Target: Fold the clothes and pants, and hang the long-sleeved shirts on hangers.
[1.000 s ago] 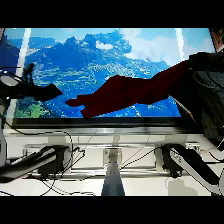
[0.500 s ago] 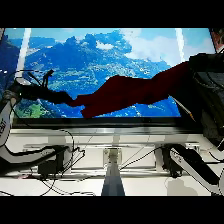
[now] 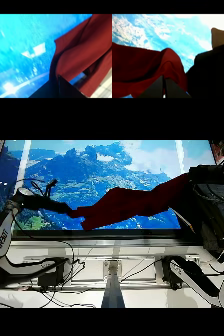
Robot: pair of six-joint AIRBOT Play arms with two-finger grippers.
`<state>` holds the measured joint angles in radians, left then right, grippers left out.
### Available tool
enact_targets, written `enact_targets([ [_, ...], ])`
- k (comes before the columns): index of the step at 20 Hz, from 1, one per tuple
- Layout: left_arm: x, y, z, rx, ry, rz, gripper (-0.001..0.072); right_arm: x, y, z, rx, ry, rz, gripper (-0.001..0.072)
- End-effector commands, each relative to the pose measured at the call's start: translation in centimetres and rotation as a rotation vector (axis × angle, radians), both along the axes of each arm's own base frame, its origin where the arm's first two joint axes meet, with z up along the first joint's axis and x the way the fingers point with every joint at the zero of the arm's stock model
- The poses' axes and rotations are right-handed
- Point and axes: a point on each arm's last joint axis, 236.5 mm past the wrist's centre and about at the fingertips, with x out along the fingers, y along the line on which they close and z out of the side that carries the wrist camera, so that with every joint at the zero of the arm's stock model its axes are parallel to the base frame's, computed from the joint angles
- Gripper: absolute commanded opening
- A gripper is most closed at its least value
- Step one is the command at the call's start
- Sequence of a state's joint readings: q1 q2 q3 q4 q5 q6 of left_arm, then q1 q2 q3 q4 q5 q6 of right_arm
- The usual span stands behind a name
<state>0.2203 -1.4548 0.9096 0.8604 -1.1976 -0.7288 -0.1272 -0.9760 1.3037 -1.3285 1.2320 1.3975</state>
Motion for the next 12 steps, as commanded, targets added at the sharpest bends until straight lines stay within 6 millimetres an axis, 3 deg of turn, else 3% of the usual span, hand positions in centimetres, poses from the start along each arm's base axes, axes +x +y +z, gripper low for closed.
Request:
enact_targets([
  [1,5.3,1.4,5.3,0.040,-0.181,0.028,0.0019,2.8,0.5,3.1,0.046,-0.168,-0.021,0.0010],
  [2,7.7,2.0,8.4,0.057,-0.268,0.049,0.0018,3.9,0.4,4.5,0.061,-0.243,-0.036,0.0010],
  [4,12.6,4.2,16.8,0.104,-0.488,0.136,0.0019,5.6,-0.4,7.4,0.057,-0.383,-0.072,0.0010],
  [6,15.8,7.4,27.2,0.148,-0.746,0.294,0.0019,6.1,-1.0,9.6,0.050,-0.479,-0.095,0.0010],
  [8,16.2,10.5,36.8,0.176,-0.984,0.458,0.0019,5.6,-1.0,11.2,0.047,-0.523,-0.097,0.0010],
  [9,15.3,11.9,41.4,0.192,-1.105,0.533,0.0019,5.0,-0.8,11.8,0.047,-0.533,-0.093,0.0010],
  [10,14.0,12.9,45.0,0.211,-1.207,0.589,0.0019,4.2,-0.6,12.2,0.050,-0.533,-0.085,0.0009],
  [12,10.9,13.9,50.1,0.236,-1.346,0.655,0.0019,2.2,0.4,12.8,0.063,-0.516,-0.059,0.0009],
])
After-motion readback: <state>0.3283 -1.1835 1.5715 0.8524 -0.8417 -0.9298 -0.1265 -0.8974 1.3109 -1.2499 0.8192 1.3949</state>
